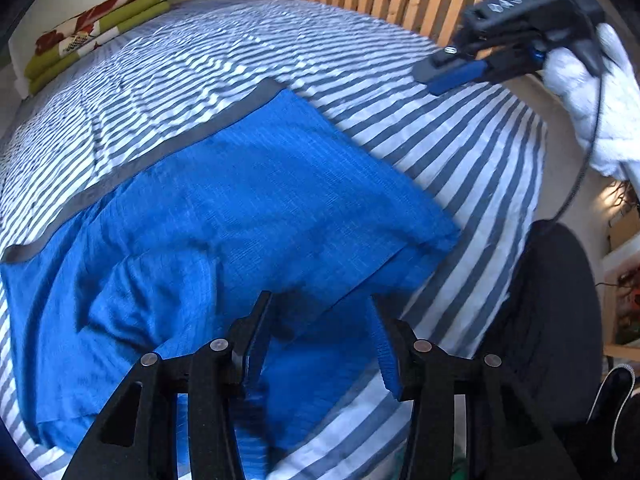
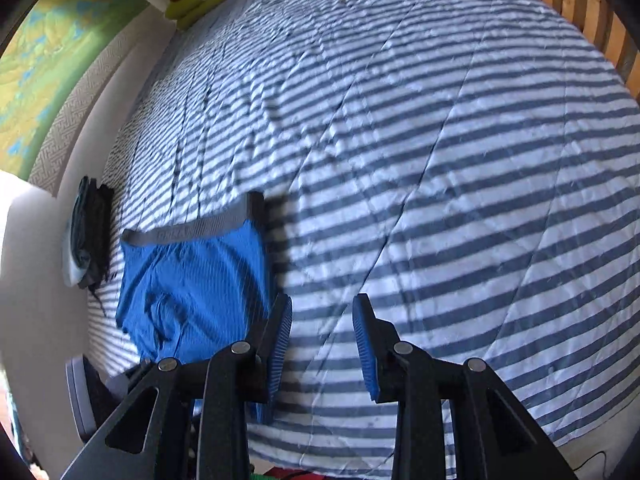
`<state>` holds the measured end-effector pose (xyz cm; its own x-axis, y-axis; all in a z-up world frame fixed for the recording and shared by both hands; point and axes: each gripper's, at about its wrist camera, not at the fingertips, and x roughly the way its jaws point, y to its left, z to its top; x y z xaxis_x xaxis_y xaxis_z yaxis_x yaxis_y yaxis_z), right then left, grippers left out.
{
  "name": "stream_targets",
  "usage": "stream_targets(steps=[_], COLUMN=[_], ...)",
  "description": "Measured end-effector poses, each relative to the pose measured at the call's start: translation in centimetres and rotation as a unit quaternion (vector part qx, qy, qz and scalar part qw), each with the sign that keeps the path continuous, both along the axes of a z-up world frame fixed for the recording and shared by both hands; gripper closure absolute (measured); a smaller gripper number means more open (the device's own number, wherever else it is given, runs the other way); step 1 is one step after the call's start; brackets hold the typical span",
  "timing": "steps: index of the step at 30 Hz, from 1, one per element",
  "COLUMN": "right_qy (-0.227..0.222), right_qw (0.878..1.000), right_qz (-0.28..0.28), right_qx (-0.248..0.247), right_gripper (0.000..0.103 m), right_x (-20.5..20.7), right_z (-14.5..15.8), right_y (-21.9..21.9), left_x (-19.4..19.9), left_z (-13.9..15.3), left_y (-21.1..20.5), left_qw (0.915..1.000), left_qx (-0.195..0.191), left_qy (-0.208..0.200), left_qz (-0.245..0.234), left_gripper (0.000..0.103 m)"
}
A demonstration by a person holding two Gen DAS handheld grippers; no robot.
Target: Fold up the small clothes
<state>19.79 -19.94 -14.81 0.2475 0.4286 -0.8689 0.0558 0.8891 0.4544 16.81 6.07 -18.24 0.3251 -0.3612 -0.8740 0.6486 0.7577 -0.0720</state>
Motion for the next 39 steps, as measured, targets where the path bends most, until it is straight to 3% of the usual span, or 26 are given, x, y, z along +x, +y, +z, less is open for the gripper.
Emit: stream_targets(steps=[6,12,21,23,26,30,34,36,39], right_qy=[0.013,0.02,0.033,0.033,0.026,0.017,0.038,0.039,0.002], right_qw=[0.999,0.998,0.995,0.994,0.994,0.993,0.989,0.989,0.995], right_qz=[0.031,0.06,0.086,0.089,0.094,0.099,0.117,0.122,0.095], right_qx=[0.006,-0.02,-0.045,-0.051,-0.056,-0.066,-0.081,-0.078,-0.039], right_gripper=[0.074,0.074,0.076,0.094,0.1,0.101,0.101,0.098,0.088], right_x=[-3.1,-5.8,-6.9,-7.0,-7.5,-8.2,-8.4,-8.0,-6.5], right_z=[-1.7,-2.2,-3.7,-3.6,-3.0,-2.2,-3.3,-3.1,-1.0], right_y=[3.1,5.5,7.9,7.9,7.7,7.1,7.2,7.0,5.1], left_x=[0.2,-0.2,-1.4,-2.1,-2.6,-2.9,-2.4,-2.5,-2.8], left_z=[-0.4,-0.4,1.2,1.8,2.3,2.1,0.1,0.5,2.2], left_y=[-0.2,-0.9,-0.6,-0.4,-0.4,-0.3,-0.2,0.1,-0.1], left_qw=[0.9993,0.9982,0.9988,0.9988,0.9985,0.9985,0.9983,0.9986,0.9995], left_qx=[0.026,0.045,0.029,0.026,0.027,0.021,0.035,0.023,-0.013], left_qy=[-0.012,-0.014,-0.01,-0.015,-0.023,-0.017,0.016,0.024,0.007], left_qz=[-0.022,-0.037,-0.038,-0.04,-0.043,-0.048,-0.044,-0.042,-0.029], left_gripper=[0.059,0.099,0.102,0.102,0.102,0.102,0.1,0.099,0.086])
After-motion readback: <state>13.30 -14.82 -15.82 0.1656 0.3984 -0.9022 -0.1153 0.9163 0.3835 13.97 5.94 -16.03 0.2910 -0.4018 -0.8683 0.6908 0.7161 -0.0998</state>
